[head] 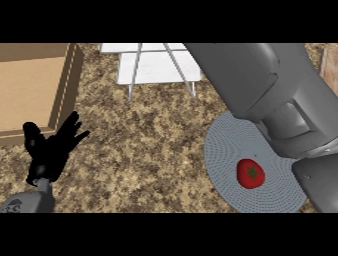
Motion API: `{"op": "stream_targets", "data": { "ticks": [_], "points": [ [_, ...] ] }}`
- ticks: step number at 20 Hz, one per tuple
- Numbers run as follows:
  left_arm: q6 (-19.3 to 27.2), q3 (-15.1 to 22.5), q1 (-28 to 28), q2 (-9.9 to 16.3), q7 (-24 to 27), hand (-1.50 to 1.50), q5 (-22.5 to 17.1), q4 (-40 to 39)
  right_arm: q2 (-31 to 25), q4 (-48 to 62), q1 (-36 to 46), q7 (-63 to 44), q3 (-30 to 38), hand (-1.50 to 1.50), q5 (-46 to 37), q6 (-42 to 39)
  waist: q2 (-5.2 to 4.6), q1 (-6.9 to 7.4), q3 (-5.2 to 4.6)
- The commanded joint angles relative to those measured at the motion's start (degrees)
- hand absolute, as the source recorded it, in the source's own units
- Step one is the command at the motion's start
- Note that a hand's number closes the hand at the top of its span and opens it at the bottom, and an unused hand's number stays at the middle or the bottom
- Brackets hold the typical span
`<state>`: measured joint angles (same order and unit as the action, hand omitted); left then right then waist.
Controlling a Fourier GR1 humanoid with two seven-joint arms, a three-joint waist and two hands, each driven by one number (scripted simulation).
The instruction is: Pick the can from the placemat and place it in the tiered shelf
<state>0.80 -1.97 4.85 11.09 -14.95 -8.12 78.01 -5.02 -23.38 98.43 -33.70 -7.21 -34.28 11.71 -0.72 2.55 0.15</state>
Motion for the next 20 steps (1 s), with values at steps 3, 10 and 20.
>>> {"op": "stream_targets", "data": {
  "ticks": [3, 10, 20],
  "points": [
    [-2.2, -1.3, 0.7, 2.2, -2.8, 0.0, -1.2, -1.3, 1.0, 4.5, -0.2, 6.4, 1.8, 1.5, -0.6, 4.9, -0.3, 0.35, -0.27],
    [0.3, -0.4, 2.2, -0.9, -0.2, 0.0, 0.7, -3.7, 0.5, 8.3, 2.9, 9.0, 4.1, 1.5, 0.1, 2.8, -0.37, 0.09, -0.31],
    [-1.9, -1.3, -1.3, 1.0, -3.4, 0.0, -1.3, 0.2, -1.8, 6.3, 1.8, 7.5, 10.7, -1.5, 4.5, 10.5, 0.28, -0.62, -0.19]
  ]
}}
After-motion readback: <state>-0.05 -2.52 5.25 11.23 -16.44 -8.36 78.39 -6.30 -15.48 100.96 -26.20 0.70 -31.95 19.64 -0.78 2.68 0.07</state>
